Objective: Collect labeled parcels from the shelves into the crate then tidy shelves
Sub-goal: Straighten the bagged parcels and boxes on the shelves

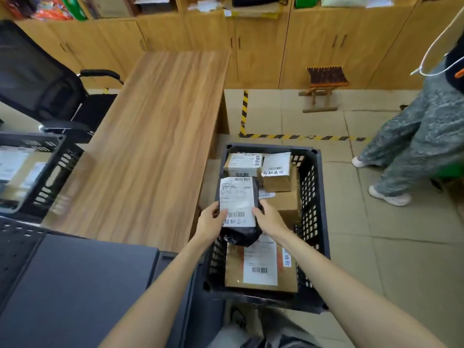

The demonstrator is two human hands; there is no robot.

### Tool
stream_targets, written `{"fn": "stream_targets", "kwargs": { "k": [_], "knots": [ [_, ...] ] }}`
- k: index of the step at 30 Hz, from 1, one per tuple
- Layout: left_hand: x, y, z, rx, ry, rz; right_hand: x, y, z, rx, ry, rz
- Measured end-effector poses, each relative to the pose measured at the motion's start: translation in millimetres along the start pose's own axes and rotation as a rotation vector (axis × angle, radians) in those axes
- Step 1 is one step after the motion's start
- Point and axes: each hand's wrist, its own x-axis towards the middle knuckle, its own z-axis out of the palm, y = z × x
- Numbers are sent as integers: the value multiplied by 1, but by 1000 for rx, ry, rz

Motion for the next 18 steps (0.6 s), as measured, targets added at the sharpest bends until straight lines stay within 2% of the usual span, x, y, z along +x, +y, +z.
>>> {"fn": "stream_targets", "kwargs": {
  "k": [7,10,13,18],
  "knots": [
    [14,-5,12,61,19,-87,19,20,-4,-46,-112,73],
    [14,3,12,78,40,-96,25,22,-6,-65,-93,75],
    [12,15,4,161,85,-77,29,13,-15,-145,-24,4],
    [1,42,-22,376,127,-39,35,-34,-34,-439,38,-282]
  ]
}}
